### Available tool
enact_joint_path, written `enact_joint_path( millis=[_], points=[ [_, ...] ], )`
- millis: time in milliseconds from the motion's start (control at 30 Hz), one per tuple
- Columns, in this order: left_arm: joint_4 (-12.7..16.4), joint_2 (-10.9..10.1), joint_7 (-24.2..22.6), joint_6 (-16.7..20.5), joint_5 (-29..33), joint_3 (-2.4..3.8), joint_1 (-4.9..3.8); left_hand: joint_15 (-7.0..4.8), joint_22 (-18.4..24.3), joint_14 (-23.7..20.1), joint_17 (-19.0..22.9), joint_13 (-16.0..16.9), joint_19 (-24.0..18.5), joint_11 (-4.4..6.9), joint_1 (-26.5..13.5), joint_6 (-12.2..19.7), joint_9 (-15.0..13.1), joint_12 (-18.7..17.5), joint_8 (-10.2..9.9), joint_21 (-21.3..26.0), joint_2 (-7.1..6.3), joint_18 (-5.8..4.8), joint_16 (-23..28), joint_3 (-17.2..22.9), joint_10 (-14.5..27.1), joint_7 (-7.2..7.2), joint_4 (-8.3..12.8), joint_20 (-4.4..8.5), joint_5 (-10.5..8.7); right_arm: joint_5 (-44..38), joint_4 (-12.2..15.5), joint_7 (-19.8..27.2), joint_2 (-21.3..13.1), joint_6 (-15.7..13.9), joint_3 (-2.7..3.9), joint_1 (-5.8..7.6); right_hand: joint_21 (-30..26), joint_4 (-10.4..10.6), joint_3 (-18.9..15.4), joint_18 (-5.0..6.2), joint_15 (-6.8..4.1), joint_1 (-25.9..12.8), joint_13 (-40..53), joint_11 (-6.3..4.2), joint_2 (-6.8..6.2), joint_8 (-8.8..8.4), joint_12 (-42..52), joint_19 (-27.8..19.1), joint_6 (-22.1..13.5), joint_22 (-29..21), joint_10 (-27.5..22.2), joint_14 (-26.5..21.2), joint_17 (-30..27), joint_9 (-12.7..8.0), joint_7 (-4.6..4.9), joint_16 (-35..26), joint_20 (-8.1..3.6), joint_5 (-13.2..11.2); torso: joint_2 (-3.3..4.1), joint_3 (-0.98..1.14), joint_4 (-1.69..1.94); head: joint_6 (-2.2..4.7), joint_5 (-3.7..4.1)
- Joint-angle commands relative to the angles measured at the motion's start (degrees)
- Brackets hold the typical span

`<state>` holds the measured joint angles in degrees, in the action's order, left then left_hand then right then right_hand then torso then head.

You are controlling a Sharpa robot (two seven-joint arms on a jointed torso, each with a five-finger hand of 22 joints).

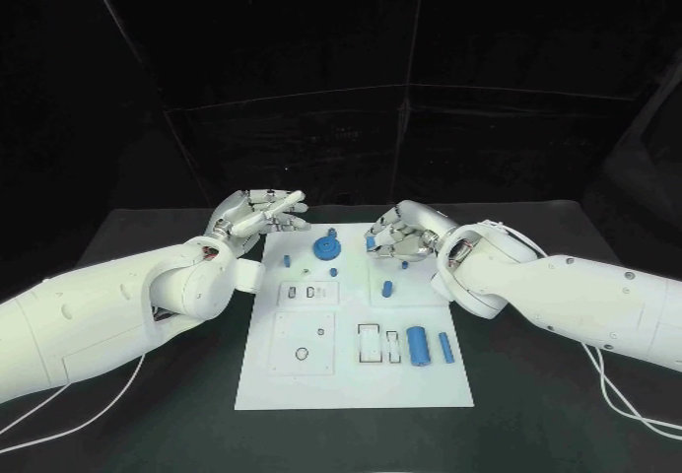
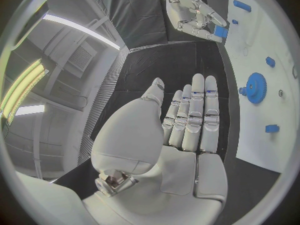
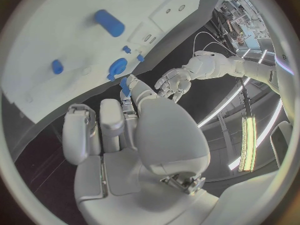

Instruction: Assemble the parts on the task board

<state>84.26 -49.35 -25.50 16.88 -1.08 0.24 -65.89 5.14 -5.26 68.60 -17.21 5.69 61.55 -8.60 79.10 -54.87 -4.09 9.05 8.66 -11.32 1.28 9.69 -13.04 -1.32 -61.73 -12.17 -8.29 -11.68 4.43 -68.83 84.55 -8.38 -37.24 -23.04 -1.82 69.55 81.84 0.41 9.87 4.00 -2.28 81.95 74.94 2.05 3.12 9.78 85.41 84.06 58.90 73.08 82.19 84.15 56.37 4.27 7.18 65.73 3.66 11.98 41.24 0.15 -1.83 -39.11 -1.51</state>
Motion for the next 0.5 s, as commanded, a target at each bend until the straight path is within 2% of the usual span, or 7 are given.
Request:
enact_joint_path(
  millis=[33, 167, 233, 433, 500],
  points=[
    [-0.23, 0.15, -0.42, -0.31, -0.19, 0.06, -0.12, 0.16, 0.09, -0.03, -0.06, -0.01, 0.38, -0.08, 0.57, 0.23, 0.05, -0.2, -0.09, 0.22, 0.19, 0.77, 0.33, 0.06, 0.12, -0.15, 0.35, 0.03, -0.14, -2.18, 0.04, -5.39, 2.2, 0.77, 0.01, 0.06, 0.07, 0.49, 0.91, -0.7, -0.07, -0.44, 7.35, 0.37, -0.05, 0.5, -0.1, 0.8, 0.1, -0.14, 0.13, 1.02, -0.06, 0.13, 0.13, 0.25, -0.23, -0.11, 0.01, -0.12, 0.11, -0.21, -0.48],
    [-0.43, 0.2, -0.51, -0.12, -0.19, 0.06, -0.14, 0.17, 0.1, -0.03, -0.09, -0.01, 0.39, -0.07, 0.55, 0.21, 0.04, -0.2, -0.08, 0.23, 0.21, 0.76, 0.34, 0.06, 0.09, -0.15, 0.35, 0.03, -0.16, -4.31, -0.7, -7.46, 5.06, 2.08, -0.02, -0.11, 0.05, 0.5, 0.93, -0.69, -0.07, -0.47, 7.28, 0.37, -0.04, 0.52, -0.15, 0.78, 0.11, -0.18, 0.05, 1.02, -0.05, 0.13, 0.12, 0.26, -0.23, -0.11, 0.04, -0.09, 0.18, -0.53, -1.09],
    [-0.5, 0.19, -0.6, 0.11, -0.19, 0.06, -0.14, 0.17, 0.1, -0.03, -0.09, -0.01, 0.39, -0.07, 0.55, 0.21, 0.04, -0.2, -0.07, 0.23, 0.21, 0.76, 0.34, 0.05, 0.08, -0.15, 0.35, 0.03, -0.16, -5.58, -1.17, -8.32, 6.47, 2.74, -0.15, -0.29, 0.05, 0.5, 0.93, -0.69, -0.07, -0.47, 7.28, 0.37, -0.04, 0.52, -0.15, 0.78, 0.11, -0.18, 0.05, 1.02, -0.05, 0.13, 0.12, 0.26, -0.23, -0.11, 0.04, -0.01, 0.02, -0.66, -1.59],
    [-0.53, 0.19, -1.03, 0.95, -0.1, 0.07, -0.18, 0.16, 0.11, -0.03, -0.11, 0.0, 0.39, -0.06, 0.54, 0.18, 0.04, -0.19, -0.06, 0.24, 0.23, 0.76, 0.34, 0.05, 0.05, -0.14, 0.36, 0.03, -0.16, -8.83, -2.02, -10.34, 9.76, 4.95, -2.24, -0.74, -0.01, 0.51, 0.95, -0.67, -0.06, -0.65, 7.21, 0.37, -0.21, 0.58, -0.2, 0.75, 0.14, -0.28, -0.02, 1.02, -0.07, 0.13, 0.11, 0.24, -0.21, -0.15, 0.06, 0.03, 0.03, -1.02, -2.04],
    [-0.52, 0.2, -1.2, 1.28, 0.12, 0.07, -0.18, 0.16, 0.11, -0.03, -0.11, 0.0, 0.39, -0.06, 0.54, 0.18, 0.04, -0.19, -0.06, 0.24, 0.23, 0.76, 0.34, 0.05, 0.05, -0.14, 0.36, 0.03, -0.16, -9.72, -2.28, -10.85, 10.47, 5.33, -2.6, -1.07, -0.01, 0.51, 0.95, -0.67, -0.06, -0.66, 7.21, 0.37, -0.22, 0.59, -0.2, 0.75, 0.14, -0.28, -0.02, 1.02, -0.07, 0.13, 0.11, 0.24, -0.21, -0.15, 0.05, 0.06, 0.04, -1.1, -2.18]
  ],
)
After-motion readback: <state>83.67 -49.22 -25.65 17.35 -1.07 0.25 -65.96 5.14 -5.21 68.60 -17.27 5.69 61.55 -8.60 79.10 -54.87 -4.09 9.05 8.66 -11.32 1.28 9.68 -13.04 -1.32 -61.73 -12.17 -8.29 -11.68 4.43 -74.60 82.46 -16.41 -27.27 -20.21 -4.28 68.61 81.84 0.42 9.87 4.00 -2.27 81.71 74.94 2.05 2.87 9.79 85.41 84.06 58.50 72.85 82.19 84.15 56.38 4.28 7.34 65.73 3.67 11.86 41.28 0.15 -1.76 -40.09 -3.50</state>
